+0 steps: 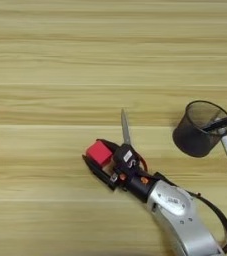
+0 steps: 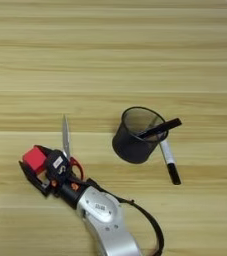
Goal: Move the objects on the table
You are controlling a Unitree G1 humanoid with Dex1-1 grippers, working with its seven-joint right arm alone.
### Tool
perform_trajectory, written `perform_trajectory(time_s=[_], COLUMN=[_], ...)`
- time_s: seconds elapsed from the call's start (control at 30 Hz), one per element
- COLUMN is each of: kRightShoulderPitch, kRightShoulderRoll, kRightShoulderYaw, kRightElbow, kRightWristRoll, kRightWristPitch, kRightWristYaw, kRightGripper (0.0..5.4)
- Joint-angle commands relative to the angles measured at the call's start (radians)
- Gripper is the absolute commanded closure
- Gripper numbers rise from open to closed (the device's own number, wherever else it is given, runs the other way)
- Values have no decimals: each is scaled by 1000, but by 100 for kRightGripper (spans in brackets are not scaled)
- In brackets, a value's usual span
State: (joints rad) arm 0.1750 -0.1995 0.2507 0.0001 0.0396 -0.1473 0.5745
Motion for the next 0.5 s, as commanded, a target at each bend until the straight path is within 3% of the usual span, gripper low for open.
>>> perform_trajectory(time_s=[0.03, 0.5], kRightShoulderPitch=[-29, -26], kRightShoulderRoll=[1, 12], kRightShoulderYaw=[-2, -22], kRightElbow=[-26, -52], kRightWristRoll=[2, 26], kRightWristPitch=[-15, -35], kRightWristYaw=[-16, -24], kRightGripper=[315, 316])
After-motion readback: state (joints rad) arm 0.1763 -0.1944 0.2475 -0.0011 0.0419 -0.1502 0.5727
